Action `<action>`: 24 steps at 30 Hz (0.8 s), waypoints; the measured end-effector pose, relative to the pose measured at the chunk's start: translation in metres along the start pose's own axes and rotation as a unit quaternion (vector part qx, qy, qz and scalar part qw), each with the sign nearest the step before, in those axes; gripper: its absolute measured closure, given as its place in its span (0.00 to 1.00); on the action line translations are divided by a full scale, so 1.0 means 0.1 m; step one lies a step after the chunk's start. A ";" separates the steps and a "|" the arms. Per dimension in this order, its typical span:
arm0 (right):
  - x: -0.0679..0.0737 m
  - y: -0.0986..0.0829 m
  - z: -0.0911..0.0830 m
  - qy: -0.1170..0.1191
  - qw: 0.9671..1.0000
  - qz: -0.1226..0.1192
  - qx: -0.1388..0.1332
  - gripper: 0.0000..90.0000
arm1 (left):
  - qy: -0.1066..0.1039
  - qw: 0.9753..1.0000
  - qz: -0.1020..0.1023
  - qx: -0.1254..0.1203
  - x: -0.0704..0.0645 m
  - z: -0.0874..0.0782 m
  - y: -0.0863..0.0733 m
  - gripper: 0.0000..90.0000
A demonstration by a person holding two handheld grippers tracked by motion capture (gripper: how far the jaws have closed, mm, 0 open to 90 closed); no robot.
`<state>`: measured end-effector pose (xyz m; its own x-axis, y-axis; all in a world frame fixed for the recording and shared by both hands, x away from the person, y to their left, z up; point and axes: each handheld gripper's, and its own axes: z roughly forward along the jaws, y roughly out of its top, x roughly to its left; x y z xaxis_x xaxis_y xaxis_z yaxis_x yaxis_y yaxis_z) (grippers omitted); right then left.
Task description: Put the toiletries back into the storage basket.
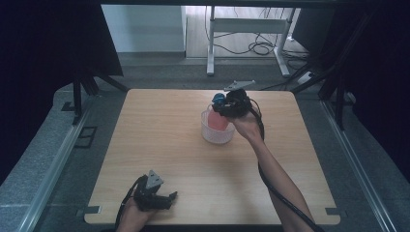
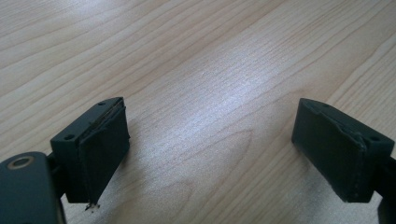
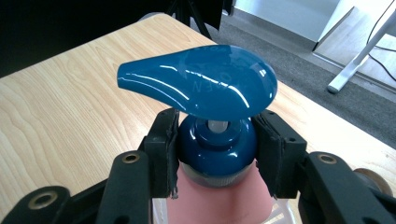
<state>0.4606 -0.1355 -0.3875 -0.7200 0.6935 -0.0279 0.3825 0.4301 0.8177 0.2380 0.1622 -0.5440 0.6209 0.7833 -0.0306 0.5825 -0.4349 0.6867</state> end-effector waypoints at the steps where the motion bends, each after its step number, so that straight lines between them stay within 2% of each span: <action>1: 0.00 -0.01 0.01 -0.001 1.000 -0.001 0.002 0.58 | 0.000 1.000 0.000 0.000 0.00 0.00 0.00 0.12; 24: -0.01 -0.28 0.28 0.001 1.000 0.004 0.027 0.58 | 0.000 1.000 0.000 0.000 0.00 0.00 0.00 0.12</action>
<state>0.4661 -0.1322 -0.4266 -0.7181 0.6956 -0.0198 0.4185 0.4545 0.7863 0.2380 0.1621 -0.5440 0.6208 0.7834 -0.0307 0.5825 -0.4347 0.6868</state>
